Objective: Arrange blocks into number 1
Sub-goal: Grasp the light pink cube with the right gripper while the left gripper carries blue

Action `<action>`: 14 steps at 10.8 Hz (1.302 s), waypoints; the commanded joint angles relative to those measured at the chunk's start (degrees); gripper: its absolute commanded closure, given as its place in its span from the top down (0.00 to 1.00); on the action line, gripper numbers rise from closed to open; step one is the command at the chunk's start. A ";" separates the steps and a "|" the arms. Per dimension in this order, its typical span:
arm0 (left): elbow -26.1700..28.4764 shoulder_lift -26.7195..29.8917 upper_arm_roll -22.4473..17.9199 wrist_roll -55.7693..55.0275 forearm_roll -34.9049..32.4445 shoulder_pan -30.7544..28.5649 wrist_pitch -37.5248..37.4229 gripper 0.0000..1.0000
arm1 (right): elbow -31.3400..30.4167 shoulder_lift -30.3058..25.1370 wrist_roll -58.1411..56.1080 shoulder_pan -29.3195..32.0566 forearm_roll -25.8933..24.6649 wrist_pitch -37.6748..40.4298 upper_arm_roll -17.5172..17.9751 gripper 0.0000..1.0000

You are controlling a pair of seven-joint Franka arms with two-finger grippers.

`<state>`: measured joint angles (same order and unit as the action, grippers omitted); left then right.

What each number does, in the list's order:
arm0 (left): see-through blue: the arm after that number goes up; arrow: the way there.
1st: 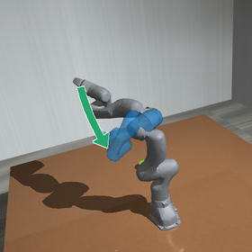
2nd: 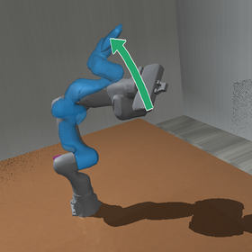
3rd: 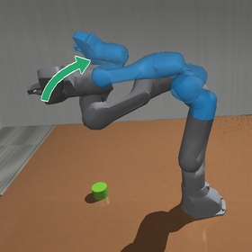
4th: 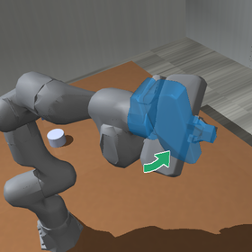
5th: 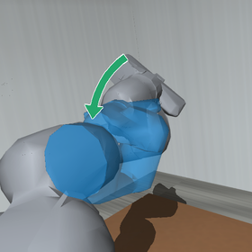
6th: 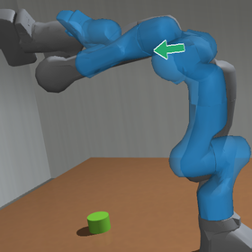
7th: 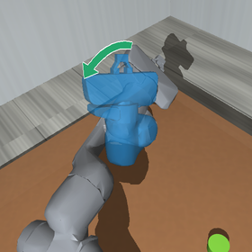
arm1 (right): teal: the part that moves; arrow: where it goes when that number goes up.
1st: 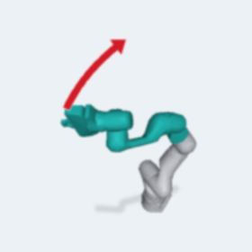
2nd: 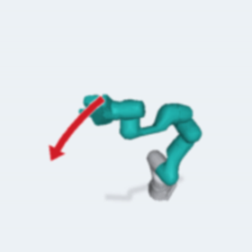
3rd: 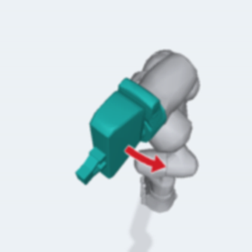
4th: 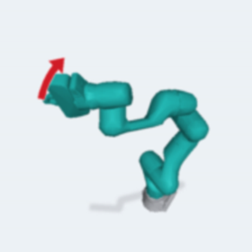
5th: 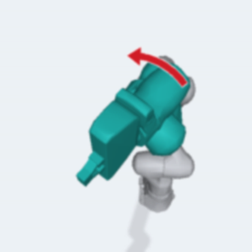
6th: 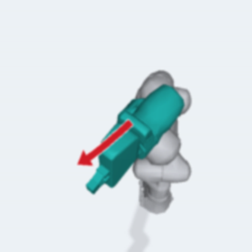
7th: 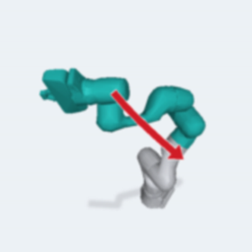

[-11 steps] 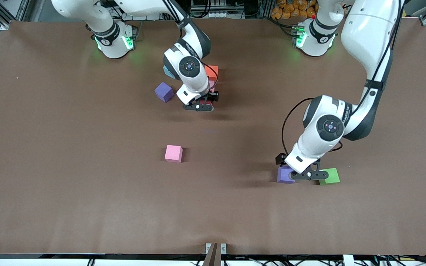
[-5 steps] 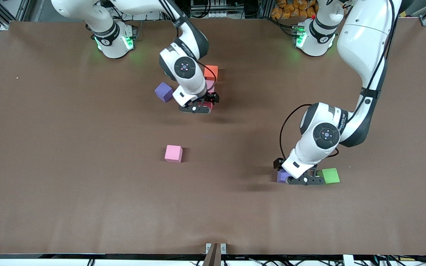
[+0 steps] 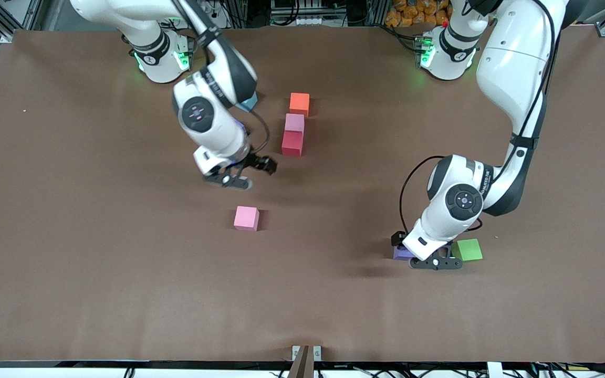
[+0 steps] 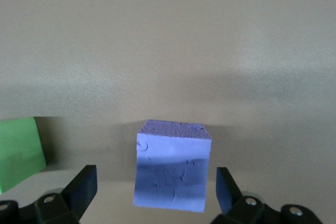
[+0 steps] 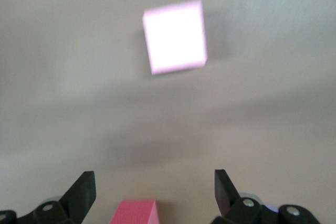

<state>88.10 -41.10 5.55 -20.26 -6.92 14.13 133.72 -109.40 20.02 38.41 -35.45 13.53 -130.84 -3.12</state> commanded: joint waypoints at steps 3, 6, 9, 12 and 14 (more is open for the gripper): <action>-1.70 -3.10 -1.15 1.63 1.65 1.43 1.80 1.00 | 14.10 13.27 -7.29 4.68 -2.10 -0.20 0.57 1.00; -1.44 -4.51 -1.15 3.56 1.56 1.43 2.94 0.24 | 15.18 16.01 -11.51 6.00 -3.34 -3.35 0.39 1.00; -1.26 -4.52 -1.15 2.87 1.56 2.74 3.83 0.00 | 15.88 18.03 -11.69 5.83 -3.34 -5.21 0.31 1.00; -0.65 -1.53 0.25 -4.14 2.61 7.21 1.64 0.00 | 15.54 19.70 -11.69 5.83 -3.51 -7.14 0.31 1.00; -0.74 -0.04 1.48 -10.38 6.55 11.43 1.36 0.00 | 15.19 20.58 -11.69 5.48 -3.77 -7.32 0.22 0.93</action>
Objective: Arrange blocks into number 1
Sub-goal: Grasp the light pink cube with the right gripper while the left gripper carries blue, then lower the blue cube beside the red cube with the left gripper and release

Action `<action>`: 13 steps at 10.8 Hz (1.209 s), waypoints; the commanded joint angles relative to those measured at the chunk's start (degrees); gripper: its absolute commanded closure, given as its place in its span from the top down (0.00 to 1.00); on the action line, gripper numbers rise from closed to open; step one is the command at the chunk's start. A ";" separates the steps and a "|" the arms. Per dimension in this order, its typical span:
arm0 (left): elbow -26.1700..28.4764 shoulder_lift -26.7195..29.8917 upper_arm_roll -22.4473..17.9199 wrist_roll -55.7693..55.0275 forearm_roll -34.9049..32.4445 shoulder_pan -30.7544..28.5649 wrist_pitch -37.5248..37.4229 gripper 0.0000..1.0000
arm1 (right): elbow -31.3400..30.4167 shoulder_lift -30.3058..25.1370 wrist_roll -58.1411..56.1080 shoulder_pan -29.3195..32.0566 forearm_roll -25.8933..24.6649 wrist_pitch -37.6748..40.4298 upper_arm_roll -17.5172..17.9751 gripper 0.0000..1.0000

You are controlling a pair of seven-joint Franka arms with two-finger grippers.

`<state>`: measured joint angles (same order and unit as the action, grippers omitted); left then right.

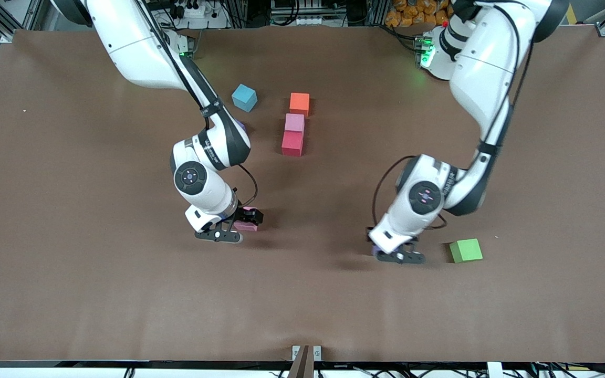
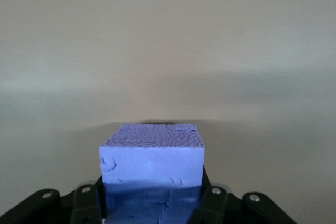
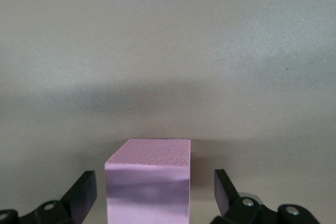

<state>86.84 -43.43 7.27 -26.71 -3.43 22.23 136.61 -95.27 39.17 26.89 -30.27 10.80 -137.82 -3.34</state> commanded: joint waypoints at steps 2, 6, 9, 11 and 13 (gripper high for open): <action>0.17 2.21 -0.32 -11.04 5.45 8.59 -1.52 0.00 | 0.26 1.35 -0.17 0.55 -1.04 -0.08 0.44 0.65; -0.18 0.72 -0.94 -19.06 5.45 17.66 -1.35 0.00 | 0.17 0.56 -0.26 4.41 -0.78 0.71 -0.61 0.48; -0.18 0.28 -1.12 -20.13 5.54 20.74 -1.35 0.00 | 0.17 -1.54 -4.89 9.16 -0.78 2.11 -0.62 0.48; -0.09 0.19 -1.90 -21.27 5.63 23.20 -1.35 0.00 | 0.17 -4.61 -7.19 10.40 -0.95 5.01 -0.62 0.48; 0.00 -0.34 -2.95 -22.85 5.37 25.48 -1.35 0.00 | 0.08 -7.95 -8.95 11.54 -1.13 9.56 -0.70 0.48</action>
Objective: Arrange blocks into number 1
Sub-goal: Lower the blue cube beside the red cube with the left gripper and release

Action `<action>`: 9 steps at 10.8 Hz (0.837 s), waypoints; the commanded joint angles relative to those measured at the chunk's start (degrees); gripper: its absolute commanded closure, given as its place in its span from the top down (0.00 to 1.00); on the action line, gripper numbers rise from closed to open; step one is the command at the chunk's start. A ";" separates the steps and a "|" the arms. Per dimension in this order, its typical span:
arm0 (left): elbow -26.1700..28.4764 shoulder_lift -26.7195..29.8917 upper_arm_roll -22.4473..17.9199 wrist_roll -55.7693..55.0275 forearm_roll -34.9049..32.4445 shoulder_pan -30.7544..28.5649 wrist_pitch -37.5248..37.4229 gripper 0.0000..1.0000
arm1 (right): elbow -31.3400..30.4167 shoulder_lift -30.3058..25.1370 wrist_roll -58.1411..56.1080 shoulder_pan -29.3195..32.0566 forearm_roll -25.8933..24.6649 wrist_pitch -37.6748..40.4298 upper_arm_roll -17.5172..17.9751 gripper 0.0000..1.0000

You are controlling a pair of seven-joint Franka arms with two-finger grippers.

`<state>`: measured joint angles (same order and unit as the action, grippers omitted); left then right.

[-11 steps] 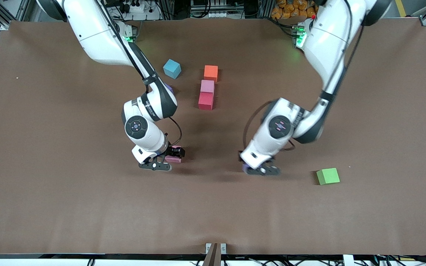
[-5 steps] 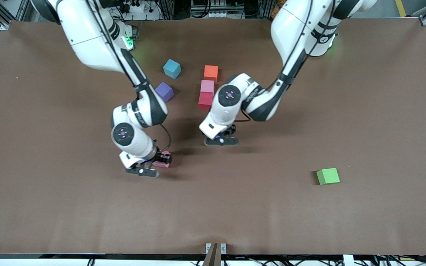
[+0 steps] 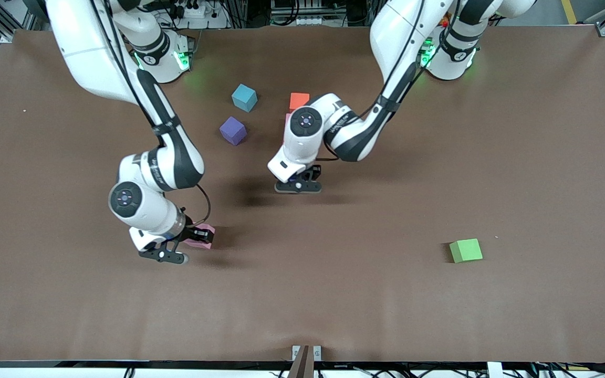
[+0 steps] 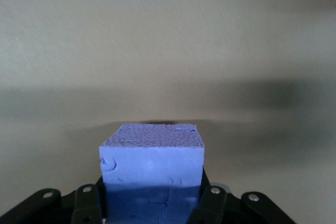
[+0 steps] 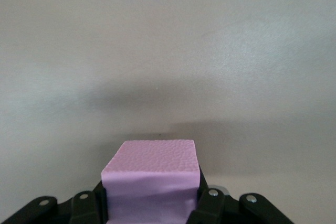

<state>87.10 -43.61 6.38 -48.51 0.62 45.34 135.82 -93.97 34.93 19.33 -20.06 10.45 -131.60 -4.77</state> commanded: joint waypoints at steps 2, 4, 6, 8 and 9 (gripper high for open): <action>0.35 -0.25 -2.42 -1.23 0.96 3.44 -0.73 0.00 | -2.35 -7.22 -1.76 2.31 -0.78 7.23 0.73 0.48; 0.70 -0.33 -2.43 -1.49 0.87 3.53 -0.82 0.00 | -4.46 -9.69 -2.02 2.49 -0.69 7.50 0.73 0.48; 0.87 -0.33 -2.34 -1.49 0.78 4.05 -1.87 0.00 | -6.66 -12.41 -1.85 2.22 -0.69 7.59 0.73 0.48; 1.32 -0.42 -2.08 -2.80 0.78 4.58 -1.97 0.00 | -8.59 -14.70 -1.15 1.35 -0.52 10.73 0.73 0.48; 1.40 -0.42 -1.99 -2.81 0.78 4.84 -1.97 0.00 | -9.56 -16.02 -0.88 1.00 -0.17 12.14 0.82 0.48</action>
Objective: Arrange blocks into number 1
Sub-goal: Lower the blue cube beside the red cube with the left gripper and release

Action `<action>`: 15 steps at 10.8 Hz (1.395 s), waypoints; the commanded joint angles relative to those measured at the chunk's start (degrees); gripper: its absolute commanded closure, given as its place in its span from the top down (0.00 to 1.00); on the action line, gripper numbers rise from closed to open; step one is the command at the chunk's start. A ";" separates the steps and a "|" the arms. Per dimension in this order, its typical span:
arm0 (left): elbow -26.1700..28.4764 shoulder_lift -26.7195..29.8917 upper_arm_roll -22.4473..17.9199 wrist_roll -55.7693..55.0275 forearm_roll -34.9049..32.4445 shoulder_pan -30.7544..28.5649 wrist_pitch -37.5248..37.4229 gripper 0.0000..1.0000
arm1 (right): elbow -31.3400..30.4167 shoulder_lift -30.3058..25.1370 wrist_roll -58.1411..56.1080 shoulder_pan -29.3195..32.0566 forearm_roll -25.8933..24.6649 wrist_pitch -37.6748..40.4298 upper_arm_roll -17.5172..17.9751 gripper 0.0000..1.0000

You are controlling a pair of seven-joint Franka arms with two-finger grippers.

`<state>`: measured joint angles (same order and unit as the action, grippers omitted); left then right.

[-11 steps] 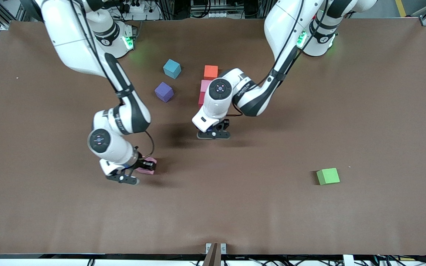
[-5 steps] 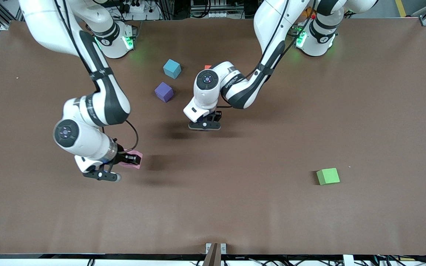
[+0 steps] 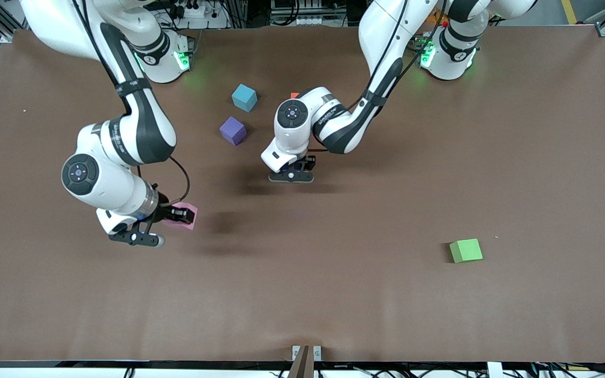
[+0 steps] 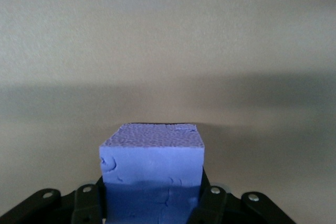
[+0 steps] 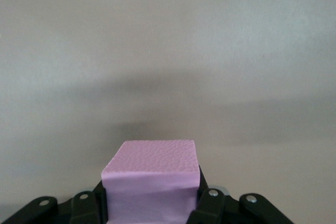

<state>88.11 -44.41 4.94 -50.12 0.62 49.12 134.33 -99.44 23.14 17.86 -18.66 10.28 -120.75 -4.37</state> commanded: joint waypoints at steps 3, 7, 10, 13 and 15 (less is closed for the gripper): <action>0.57 -0.06 -0.46 -1.82 0.78 1.59 -0.56 0.00 | -6.29 -6.01 0.68 -0.94 0.36 2.00 0.42 0.48; 1.36 -0.15 -0.45 -1.21 0.52 2.39 -0.56 0.00 | -6.29 -6.01 1.64 -2.43 2.38 2.18 0.42 0.48; 1.02 0.63 -0.72 -1.03 -1.67 2.39 -0.47 1.00 | -6.29 -5.83 2.27 -3.31 2.38 2.09 0.42 0.48; 0.49 6.95 -4.84 -0.59 -1.85 0.47 -0.47 1.00 | -6.21 -5.74 2.62 -4.10 2.47 2.09 0.51 0.48; 0.49 11.78 -4.68 -0.59 -1.94 -4.36 -0.47 1.00 | -5.68 -4.17 4.10 -7.77 2.29 0.79 0.42 0.47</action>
<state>86.86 -37.42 -0.17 -50.77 0.03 47.99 134.69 -104.21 19.19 19.76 -23.59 12.25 -118.70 -4.03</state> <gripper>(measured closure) 0.000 0.414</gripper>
